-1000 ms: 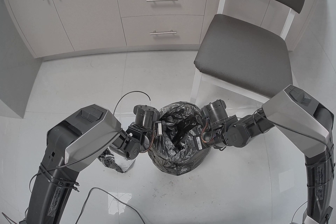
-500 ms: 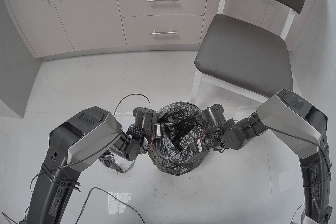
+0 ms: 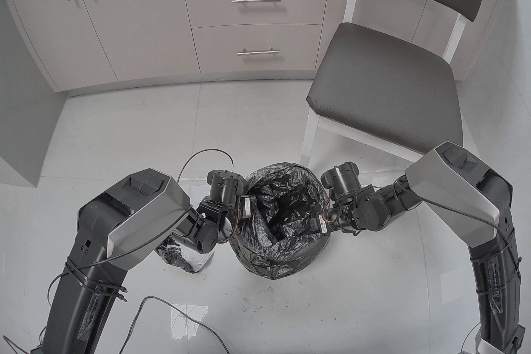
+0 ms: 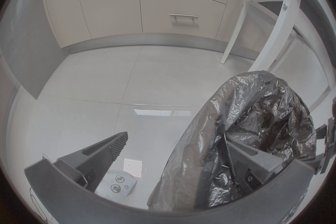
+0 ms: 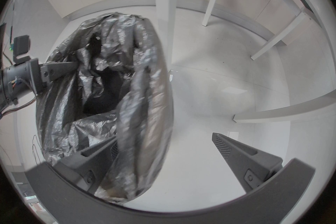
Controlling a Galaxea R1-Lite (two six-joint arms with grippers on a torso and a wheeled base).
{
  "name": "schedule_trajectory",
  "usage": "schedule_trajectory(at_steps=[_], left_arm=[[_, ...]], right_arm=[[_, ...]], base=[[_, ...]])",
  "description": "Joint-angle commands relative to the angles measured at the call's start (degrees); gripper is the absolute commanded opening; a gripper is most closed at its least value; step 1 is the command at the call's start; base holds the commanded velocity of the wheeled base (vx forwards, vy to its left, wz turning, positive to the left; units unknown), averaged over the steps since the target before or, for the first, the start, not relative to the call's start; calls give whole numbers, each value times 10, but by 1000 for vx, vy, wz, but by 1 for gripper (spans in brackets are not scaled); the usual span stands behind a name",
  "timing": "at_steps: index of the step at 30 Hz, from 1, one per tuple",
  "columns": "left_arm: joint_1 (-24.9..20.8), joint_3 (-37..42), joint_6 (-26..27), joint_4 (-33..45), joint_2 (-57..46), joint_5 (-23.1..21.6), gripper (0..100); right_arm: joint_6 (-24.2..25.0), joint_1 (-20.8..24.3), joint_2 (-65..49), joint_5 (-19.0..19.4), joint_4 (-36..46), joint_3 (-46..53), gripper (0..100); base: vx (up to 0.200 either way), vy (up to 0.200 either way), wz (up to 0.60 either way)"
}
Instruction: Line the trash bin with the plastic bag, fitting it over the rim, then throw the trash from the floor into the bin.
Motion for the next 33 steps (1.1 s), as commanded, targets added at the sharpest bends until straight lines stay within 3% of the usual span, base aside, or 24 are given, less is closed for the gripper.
schedule_trajectory(at_steps=[1,15,33], left_arm=[[2,-1,0,2,6,-1,100],[0,-2,-9,1,-1,-1,100],[-10,11,-46,3,-82,-1,100]], right_arm=[[-1,-4,16,-1,0,-9,100],[-2,-12,11,-1,2,-7,100],[2,21,-92,6,5,8,100]], base=[[0,0,0],[0,0,0],[0,0,0]])
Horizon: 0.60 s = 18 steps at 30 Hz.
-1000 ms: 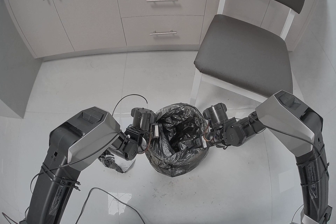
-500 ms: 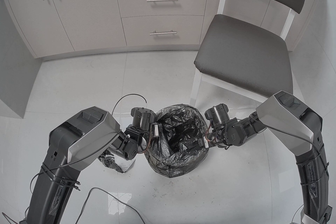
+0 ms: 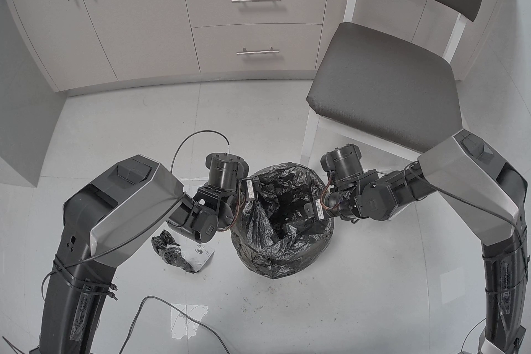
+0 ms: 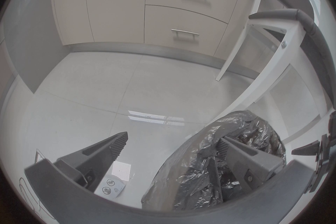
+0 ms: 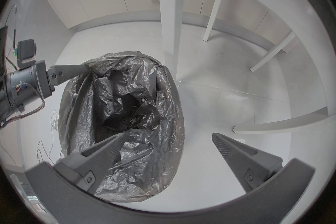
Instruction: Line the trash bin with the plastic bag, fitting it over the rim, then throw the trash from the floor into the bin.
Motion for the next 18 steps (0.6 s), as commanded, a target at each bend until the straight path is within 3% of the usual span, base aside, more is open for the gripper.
schedule_trajectory(at_steps=[1,11,18], left_arm=[[-1,15,0,0,-35,0,100],[2,77,-8,-1,-101,-3,100],[-8,136,-8,6,-150,-7,100]], right_arm=[[1,6,-51,0,-1,19,100],[5,35,-176,26,-2,109,100],[55,51,-229,56,-8,156,100]], base=[[0,0,0],[0,0,0],[0,0,0]])
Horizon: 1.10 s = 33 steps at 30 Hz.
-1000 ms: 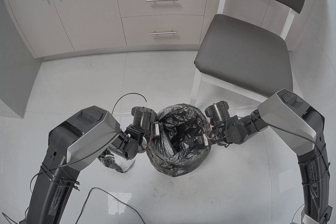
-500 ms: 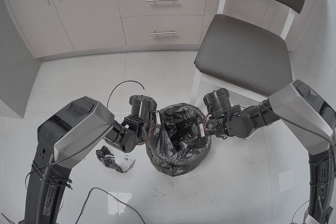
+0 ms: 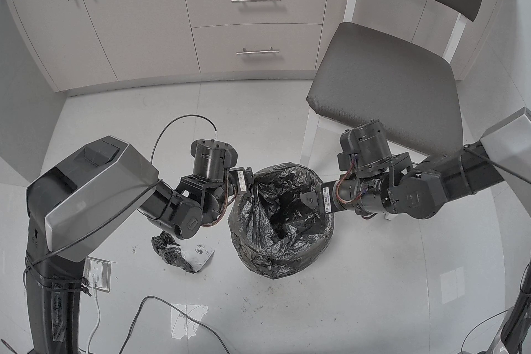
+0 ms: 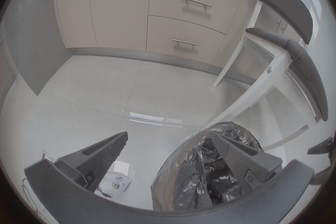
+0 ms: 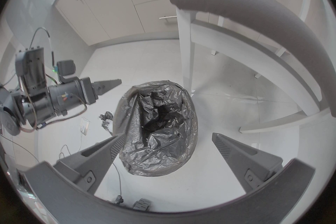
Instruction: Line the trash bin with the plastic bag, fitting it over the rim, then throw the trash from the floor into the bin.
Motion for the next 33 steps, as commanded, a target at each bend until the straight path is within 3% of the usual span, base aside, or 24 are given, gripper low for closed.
schedule_trajectory(at_steps=[1,9,14,17,26,33], left_arm=[[-10,48,1,11,-55,-3,100],[-13,113,-1,103,-117,-31,100],[33,105,0,111,-104,-36,100],[83,76,1,122,-79,-49,100],[169,-6,2,175,-19,-62,100],[206,-151,-25,314,59,-62,100]], right_arm=[[18,5,-59,15,-6,31,100],[87,-26,-111,90,-101,81,100],[113,-46,-107,129,-167,121,100],[149,-55,-76,148,-228,138,100],[158,-53,17,148,-290,124,100],[168,-60,20,148,-291,119,100]], base=[[0,0,0],[0,0,0],[0,0,0],[0,0,0],[0,0,0],[0,0,0]])
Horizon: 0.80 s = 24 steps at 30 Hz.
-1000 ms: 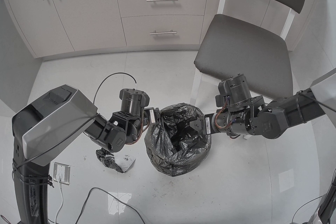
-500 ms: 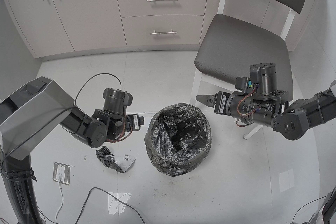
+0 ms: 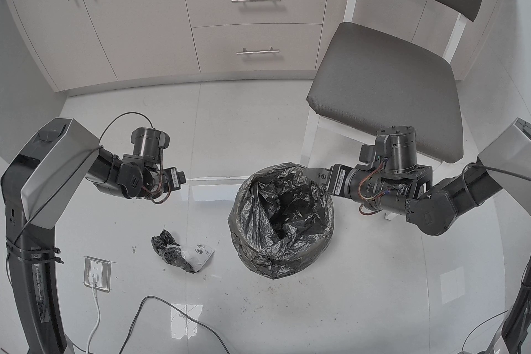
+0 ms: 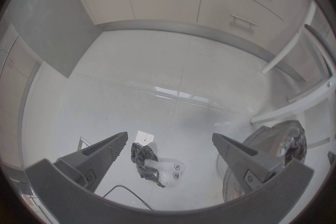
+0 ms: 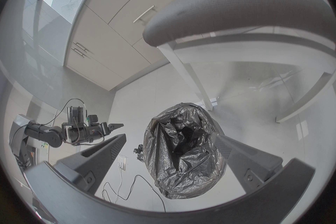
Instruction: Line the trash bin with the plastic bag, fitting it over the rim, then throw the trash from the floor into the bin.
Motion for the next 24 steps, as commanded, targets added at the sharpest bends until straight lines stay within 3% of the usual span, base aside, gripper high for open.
schedule_trajectory(at_steps=[1,5,8,13,24], left_arm=[[36,-137,-22,84,100,0,100],[51,-291,-27,199,178,0,100],[52,-347,-28,239,212,0,100],[50,-347,-29,273,244,0,100],[44,-347,-72,510,406,0,100]], right_arm=[[11,-4,23,-1,-4,-4,100],[11,-5,25,-1,-6,-4,100],[11,-9,26,-1,-6,-4,100],[12,-12,34,-1,-6,-8,100],[12,-16,37,-1,-6,-11,100]], base=[[0,0,0],[0,0,0],[0,0,0],[0,0,0],[0,0,0]])
